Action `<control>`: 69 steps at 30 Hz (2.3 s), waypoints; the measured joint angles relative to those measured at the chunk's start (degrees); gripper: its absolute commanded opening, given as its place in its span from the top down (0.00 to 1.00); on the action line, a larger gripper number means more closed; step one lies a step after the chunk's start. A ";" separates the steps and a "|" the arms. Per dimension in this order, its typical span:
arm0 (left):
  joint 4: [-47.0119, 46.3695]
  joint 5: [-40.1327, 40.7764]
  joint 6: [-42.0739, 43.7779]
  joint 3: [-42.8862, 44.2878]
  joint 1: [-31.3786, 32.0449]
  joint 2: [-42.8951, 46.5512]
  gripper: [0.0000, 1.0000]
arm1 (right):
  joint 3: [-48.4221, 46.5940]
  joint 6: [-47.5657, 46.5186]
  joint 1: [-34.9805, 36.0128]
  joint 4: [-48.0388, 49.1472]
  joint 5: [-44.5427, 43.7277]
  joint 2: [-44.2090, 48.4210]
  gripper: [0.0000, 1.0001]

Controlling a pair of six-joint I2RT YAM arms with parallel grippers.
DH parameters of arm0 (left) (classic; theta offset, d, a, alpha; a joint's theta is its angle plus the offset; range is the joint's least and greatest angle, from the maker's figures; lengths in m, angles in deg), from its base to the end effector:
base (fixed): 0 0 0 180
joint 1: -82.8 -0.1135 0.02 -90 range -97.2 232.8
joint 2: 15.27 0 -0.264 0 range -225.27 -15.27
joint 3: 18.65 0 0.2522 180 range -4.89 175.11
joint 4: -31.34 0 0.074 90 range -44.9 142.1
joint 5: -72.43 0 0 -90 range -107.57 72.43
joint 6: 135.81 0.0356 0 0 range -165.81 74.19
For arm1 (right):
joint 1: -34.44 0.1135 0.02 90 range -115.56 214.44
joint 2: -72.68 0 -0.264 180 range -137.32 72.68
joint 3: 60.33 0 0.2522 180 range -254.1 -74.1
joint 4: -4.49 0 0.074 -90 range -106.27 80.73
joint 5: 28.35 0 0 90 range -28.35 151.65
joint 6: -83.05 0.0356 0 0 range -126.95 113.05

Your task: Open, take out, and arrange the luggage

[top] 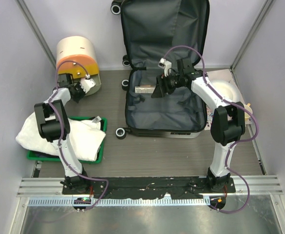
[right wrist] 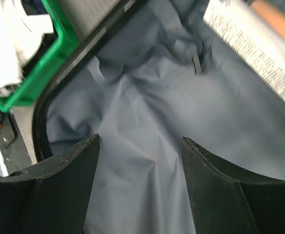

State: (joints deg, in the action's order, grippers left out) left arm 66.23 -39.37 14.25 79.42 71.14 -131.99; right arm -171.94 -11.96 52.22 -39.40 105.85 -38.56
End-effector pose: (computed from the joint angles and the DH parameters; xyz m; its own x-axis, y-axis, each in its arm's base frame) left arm 0.4348 0.0762 0.1826 -0.3684 0.7455 -0.5554 0.6968 0.6170 0.3659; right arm 0.4114 0.1580 0.2927 -0.5921 -0.2556 -0.7643 -0.7549 0.5079 0.4149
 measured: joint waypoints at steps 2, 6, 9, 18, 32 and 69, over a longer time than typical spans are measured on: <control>-3.08 1.42 -0.76 0.37 0.35 -1.16 0.87 | 1.07 -4.33 -0.02 -4.04 -0.50 0.00 0.29; -7.85 3.58 -1.68 1.95 0.90 -3.45 0.87 | 3.76 -11.30 -0.02 -10.36 -1.77 0.00 0.34; -11.98 5.20 -2.54 2.99 1.36 -5.33 0.87 | 5.64 -15.85 -0.02 -14.21 -2.32 0.02 0.36; -22.67 9.46 -6.43 6.36 2.08 -10.78 0.92 | 8.57 -20.94 -0.02 -18.47 -3.26 0.33 0.36; -28.46 3.08 -30.25 -13.29 1.95 10.84 0.58 | 8.96 -19.65 -0.20 -17.05 -3.45 1.99 0.36; -22.86 6.69 -92.39 12.33 -3.91 -4.17 0.55 | 8.15 -11.30 -6.27 -2.10 -8.63 4.90 0.35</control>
State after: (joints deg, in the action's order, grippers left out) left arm 43.37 -32.69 -78.14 91.75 67.23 -136.17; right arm -163.79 -23.26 45.95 -41.50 97.22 -33.67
